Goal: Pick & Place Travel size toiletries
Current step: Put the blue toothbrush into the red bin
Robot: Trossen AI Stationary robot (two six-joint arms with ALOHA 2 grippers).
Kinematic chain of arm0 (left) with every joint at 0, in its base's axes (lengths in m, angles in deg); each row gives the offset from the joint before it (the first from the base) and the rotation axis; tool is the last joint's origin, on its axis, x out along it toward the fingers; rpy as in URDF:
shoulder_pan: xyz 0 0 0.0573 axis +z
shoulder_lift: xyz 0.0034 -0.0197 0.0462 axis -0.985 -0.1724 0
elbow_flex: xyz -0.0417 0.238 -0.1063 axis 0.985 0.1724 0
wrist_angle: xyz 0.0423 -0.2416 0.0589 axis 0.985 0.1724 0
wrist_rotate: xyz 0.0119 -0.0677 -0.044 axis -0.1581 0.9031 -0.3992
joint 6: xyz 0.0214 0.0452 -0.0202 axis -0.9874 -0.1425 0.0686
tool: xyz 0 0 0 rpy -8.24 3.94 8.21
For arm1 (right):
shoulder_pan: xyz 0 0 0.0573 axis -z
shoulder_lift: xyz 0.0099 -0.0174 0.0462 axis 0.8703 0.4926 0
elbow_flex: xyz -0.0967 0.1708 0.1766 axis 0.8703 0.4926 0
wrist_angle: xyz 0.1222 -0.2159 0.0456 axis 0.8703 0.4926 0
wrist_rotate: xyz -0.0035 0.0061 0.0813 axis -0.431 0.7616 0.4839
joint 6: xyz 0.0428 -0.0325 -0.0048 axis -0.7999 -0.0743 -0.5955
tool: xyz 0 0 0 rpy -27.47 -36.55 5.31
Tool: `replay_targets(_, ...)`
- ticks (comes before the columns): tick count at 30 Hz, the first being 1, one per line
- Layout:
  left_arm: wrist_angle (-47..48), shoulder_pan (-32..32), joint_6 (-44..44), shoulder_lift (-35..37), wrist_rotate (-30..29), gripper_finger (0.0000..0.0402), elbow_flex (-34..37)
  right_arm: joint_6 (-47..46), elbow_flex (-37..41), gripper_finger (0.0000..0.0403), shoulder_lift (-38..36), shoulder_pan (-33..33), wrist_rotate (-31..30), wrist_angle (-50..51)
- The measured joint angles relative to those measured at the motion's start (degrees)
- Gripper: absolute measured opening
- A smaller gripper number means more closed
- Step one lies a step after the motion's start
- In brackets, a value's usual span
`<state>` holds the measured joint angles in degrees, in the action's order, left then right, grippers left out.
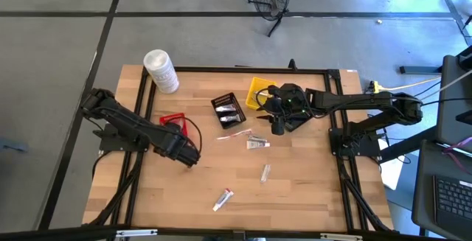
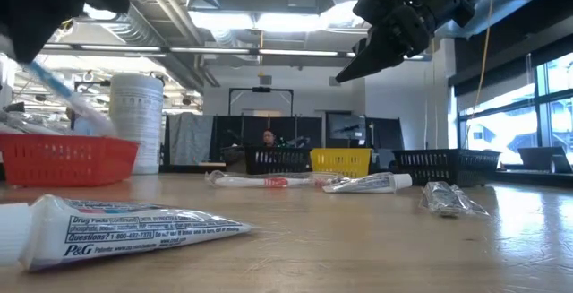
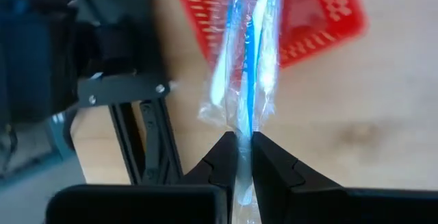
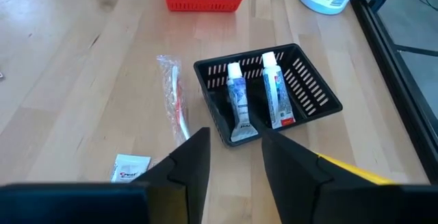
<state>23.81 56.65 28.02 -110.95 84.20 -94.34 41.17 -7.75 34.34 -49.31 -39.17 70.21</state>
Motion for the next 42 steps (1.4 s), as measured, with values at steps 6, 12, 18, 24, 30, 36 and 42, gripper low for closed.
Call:
replay_targets(6,-0.01,1.23,6.28,0.0,-2.71,0.0027,4.68,0.0,0.0,0.0144,0.0,0.0,0.0,-0.01)
replay_targets(12,-2.83,5.32,4.28,0.0,-5.58,0.0037,9.91,0.02,0.0,0.0151,0.0,0.0,0.0,-0.02)
replay_targets(18,-10.46,6.97,-6.16,-0.29,-0.97,0.0045,11.85,0.02,0.0,0.0153,0.0,0.0,0.0,-0.02)
replay_targets(24,-8.68,6.97,-8.81,-0.28,-2.52,0.0047,11.85,0.04,0.0,0.0143,0.0,0.0,0.01,-0.02)
replay_targets(30,-7.72,7.06,-12.18,-0.28,-4.91,0.0048,11.85,0.04,0.0,0.0133,0.0,0.0,0.0,-0.02)
replay_targets(36,-7.72,7.06,-12.64,-0.28,-5.04,0.0048,11.85,0.07,0.0,0.013,0.0,0.0,0.02,-0.02)
replay_targets(42,-7.69,7.05,-22.65,-0.28,-6.27,0.0048,11.85,0.15,0.0,0.014,0.0,0.0,0.02,-0.02)
